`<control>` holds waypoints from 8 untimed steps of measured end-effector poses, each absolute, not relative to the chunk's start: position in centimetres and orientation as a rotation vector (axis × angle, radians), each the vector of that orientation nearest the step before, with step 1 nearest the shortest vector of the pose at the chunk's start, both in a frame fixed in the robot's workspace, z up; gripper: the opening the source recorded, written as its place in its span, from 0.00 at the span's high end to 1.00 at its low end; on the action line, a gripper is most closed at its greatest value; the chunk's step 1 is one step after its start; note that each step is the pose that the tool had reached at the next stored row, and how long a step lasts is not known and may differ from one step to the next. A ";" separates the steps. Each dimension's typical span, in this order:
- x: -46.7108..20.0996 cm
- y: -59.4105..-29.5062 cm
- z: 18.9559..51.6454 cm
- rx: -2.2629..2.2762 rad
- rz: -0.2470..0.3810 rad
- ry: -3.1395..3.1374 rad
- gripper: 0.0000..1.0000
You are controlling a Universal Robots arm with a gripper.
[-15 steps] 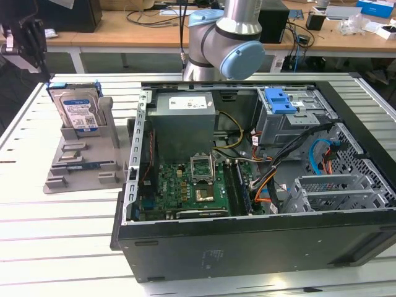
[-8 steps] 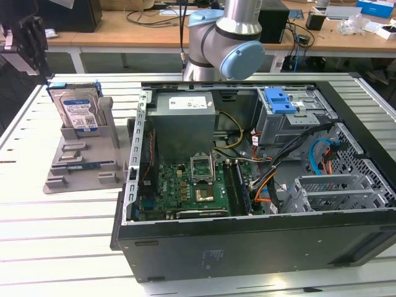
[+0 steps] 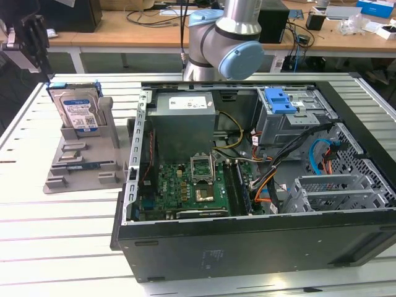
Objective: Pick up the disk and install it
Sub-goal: 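Pick up the disk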
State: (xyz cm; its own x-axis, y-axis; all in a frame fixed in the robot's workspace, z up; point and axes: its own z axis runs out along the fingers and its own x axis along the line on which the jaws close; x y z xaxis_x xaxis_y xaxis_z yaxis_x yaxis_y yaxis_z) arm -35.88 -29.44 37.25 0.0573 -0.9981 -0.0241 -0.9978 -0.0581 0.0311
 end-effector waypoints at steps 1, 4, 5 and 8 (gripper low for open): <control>-35.9 -29.4 37.2 2.280 -0.061 -2.152 0.64; -35.9 -29.1 37.2 2.280 -0.061 -2.152 0.64; -35.9 -29.0 37.2 2.280 -0.061 -2.152 0.64; -35.9 -28.7 37.2 2.280 -0.061 -2.152 0.64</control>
State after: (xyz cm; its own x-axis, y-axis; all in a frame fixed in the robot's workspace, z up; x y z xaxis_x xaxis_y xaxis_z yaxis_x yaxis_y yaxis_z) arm -35.88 -28.65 37.21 0.0574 -0.9981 -0.0241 -0.9978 -0.0581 0.0311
